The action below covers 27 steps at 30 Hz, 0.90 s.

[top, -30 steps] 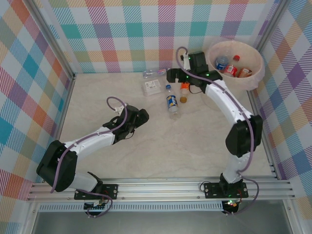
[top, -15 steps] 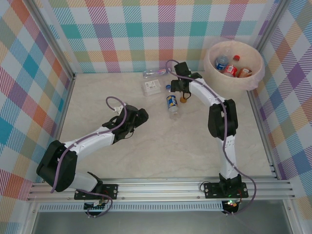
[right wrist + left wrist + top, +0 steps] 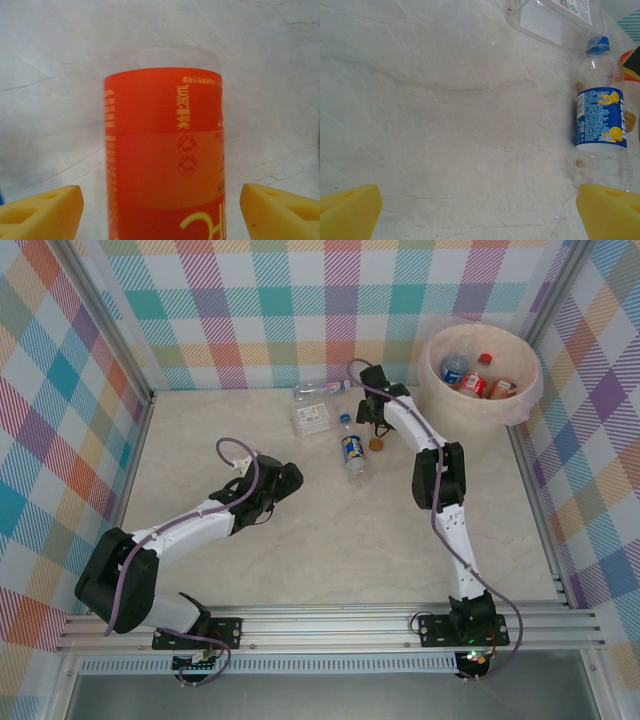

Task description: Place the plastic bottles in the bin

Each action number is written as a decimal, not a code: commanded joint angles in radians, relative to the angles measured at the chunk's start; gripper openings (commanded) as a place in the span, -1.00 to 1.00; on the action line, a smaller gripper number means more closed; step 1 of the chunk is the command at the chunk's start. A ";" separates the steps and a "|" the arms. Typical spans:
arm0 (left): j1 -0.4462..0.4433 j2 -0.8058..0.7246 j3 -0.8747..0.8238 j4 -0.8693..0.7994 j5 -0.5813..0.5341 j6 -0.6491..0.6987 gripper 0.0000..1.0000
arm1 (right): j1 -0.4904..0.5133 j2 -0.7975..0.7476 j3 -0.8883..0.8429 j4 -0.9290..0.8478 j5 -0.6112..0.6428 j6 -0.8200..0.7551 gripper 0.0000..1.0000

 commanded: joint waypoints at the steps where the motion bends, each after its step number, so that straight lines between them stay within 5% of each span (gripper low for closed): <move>1: 0.014 0.017 0.006 -0.026 -0.016 0.016 0.99 | 0.001 0.029 0.042 -0.049 0.000 0.030 0.63; 10: 0.016 0.041 0.016 -0.021 -0.001 0.018 0.99 | 0.000 -0.031 -0.037 0.029 -0.053 -0.022 0.30; 16: 0.017 0.034 0.013 -0.017 0.002 0.018 0.99 | 0.000 -0.260 -0.302 0.216 -0.111 -0.070 0.00; 27: 0.017 0.018 -0.006 0.020 0.039 0.023 1.00 | 0.007 -0.693 -0.606 0.315 -0.376 -0.190 -0.10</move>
